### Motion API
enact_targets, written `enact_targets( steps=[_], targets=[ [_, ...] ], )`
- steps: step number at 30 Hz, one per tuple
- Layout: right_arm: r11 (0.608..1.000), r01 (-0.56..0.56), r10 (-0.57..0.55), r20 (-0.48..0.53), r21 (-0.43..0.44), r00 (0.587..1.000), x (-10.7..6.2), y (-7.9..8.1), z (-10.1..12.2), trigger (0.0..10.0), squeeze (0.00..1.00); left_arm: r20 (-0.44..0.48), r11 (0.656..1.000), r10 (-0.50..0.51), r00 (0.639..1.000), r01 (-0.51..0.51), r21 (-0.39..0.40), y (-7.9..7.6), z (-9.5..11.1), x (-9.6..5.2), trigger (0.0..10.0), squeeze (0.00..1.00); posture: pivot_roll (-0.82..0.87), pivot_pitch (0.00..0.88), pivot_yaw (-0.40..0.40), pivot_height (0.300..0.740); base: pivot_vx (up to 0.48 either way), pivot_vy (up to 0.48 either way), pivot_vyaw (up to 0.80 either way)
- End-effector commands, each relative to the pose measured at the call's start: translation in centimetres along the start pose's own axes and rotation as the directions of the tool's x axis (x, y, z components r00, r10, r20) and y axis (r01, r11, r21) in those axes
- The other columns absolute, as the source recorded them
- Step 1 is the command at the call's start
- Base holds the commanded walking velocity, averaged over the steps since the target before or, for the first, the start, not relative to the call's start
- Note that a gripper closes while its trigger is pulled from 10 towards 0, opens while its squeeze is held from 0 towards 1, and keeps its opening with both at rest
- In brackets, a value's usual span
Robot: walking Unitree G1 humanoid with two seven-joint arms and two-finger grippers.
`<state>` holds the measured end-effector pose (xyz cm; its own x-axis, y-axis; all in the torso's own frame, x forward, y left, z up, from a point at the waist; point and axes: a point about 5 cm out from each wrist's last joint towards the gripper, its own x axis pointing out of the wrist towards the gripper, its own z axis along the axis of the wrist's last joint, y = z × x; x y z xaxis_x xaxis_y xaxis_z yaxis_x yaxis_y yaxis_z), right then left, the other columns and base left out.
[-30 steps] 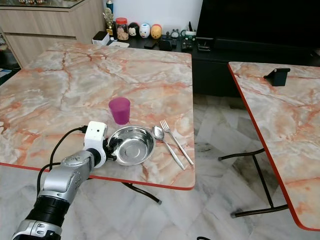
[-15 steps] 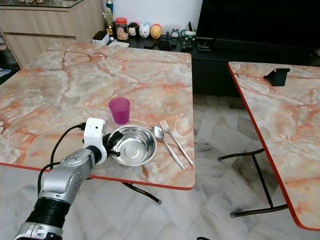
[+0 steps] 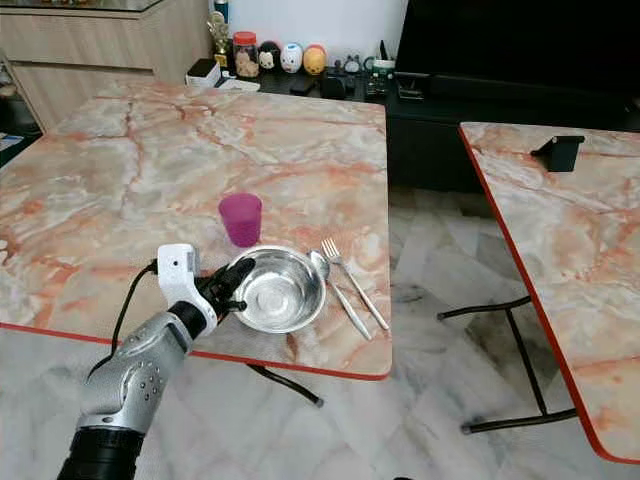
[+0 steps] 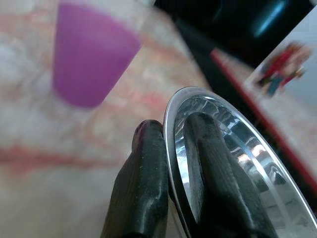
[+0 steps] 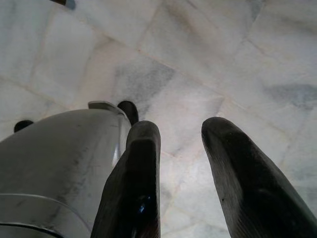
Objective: Setting the table
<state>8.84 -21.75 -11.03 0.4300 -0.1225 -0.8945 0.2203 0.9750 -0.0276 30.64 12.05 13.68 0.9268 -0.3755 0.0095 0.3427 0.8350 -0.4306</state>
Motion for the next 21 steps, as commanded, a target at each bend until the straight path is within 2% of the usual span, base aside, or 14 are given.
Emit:
enact_targets(
  steps=[1, 2, 7, 11, 14, 21],
  targets=[
    [1.000, 0.011, -0.011, -0.006, 0.003, 1.000, -0.1, -0.4, -0.1, 10.0, 0.00, 0.082, 0.999, -0.034, 0.996, 0.035, -0.003, -0.7, 1.5, 0.1, 10.0, 0.00, 0.16, 0.000, -0.089, 0.728, 0.000, 0.000, 0.00],
    [1.000, 0.012, -0.012, 0.000, 0.009, 1.000, -0.1, -0.4, 0.0, 10.0, 0.00, 0.128, 0.999, -0.047, 0.991, 0.046, 0.013, -1.0, 2.4, 0.1, 10.0, 0.00, 0.16, 0.000, -0.087, 0.728, 0.000, 0.000, 0.00],
    [1.000, 0.016, -0.016, 0.010, 0.016, 1.000, 0.0, -0.5, 0.2, 10.0, 0.00, 0.215, 0.999, -0.053, 0.975, 0.049, 0.025, -1.4, 4.4, 0.1, 10.0, 0.00, 0.16, 0.000, -0.103, 0.728, 0.000, 0.000, 0.00],
    [0.999, 0.024, -0.025, 0.014, 0.025, 1.000, 0.0, -0.6, 0.2, 10.0, 0.00, 0.239, 0.997, -0.053, 0.970, 0.036, 0.073, -1.7, 5.3, 0.2, 10.0, 0.00, 0.16, 0.000, -0.105, 0.728, 0.000, 0.000, 0.00],
    [0.999, 0.026, -0.027, 0.012, 0.026, 1.000, 0.0, -0.7, 0.2, 10.0, 0.00, 0.272, 0.997, -0.054, 0.961, 0.034, 0.076, -2.0, 5.9, 0.4, 10.0, 0.00, 0.16, 0.000, -0.104, 0.728, 0.000, 0.000, 0.00],
    [0.998, 0.044, -0.044, -0.003, 0.033, 0.999, -0.1, -0.7, 0.0, 10.0, 0.00, 0.281, 0.996, -0.048, 0.958, 0.023, 0.091, -2.0, 6.3, 0.8, 10.0, 0.00, 0.15, 0.000, -0.099, 0.728, 0.000, -0.304, 0.00]
  ],
)
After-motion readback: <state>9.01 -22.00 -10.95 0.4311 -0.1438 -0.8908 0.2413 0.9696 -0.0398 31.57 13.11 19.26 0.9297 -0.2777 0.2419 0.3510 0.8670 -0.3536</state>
